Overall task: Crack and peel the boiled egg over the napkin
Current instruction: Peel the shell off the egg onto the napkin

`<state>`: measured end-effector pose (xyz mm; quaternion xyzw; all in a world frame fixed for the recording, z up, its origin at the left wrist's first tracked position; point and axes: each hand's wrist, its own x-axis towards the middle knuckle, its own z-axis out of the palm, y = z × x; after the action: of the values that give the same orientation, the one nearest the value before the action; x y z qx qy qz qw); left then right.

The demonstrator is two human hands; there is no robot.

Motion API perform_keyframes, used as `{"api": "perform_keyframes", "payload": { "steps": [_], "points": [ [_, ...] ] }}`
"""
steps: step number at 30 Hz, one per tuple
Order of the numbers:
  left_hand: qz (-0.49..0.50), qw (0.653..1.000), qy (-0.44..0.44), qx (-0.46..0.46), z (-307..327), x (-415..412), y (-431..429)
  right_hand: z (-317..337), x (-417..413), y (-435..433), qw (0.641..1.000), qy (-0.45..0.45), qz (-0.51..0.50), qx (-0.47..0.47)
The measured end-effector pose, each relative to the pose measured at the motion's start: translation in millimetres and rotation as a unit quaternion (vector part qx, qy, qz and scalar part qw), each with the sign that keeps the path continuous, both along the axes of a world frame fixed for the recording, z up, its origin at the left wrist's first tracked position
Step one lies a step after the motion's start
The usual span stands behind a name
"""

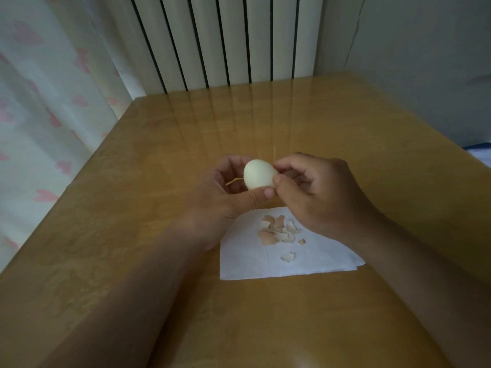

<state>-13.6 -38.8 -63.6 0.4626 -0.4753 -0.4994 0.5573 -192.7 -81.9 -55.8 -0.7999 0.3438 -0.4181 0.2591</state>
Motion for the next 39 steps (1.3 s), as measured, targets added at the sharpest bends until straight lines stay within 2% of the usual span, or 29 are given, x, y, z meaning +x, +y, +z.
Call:
{"api": "perform_keyframes", "payload": {
  "steps": [4,8,15,21,32,35,39],
  "points": [
    [0.011,1.0,-0.009,0.0,-0.5,-1.7,-1.0,-0.7,1.2,-1.6,0.994,0.038,-0.019,-0.1],
    [0.009,1.0,0.0,-0.001,-1.6,-3.0,-1.1,-1.4,1.6,-1.7,0.991,0.029,-0.04,-0.121],
    [-0.06,0.989,0.134,0.021,2.4,-1.8,-0.5,1.4,-2.0,-2.8,0.998,-0.048,-0.046,-0.007],
    [-0.044,0.99,0.131,0.033,5.7,-3.0,0.9,4.7,-1.7,-3.1,0.994,-0.081,-0.003,0.071],
    [-0.059,0.979,0.188,0.049,7.9,1.6,-0.2,5.7,-3.0,-7.6,0.991,-0.094,-0.049,0.086],
    [-0.064,0.976,0.204,0.046,8.3,4.3,-1.4,7.1,-7.1,-8.7,0.996,-0.068,-0.025,0.048],
    [-0.03,0.983,0.179,0.036,7.3,6.5,-4.0,5.5,-11.8,-7.9,0.998,0.034,0.052,0.019]
  ]
}}
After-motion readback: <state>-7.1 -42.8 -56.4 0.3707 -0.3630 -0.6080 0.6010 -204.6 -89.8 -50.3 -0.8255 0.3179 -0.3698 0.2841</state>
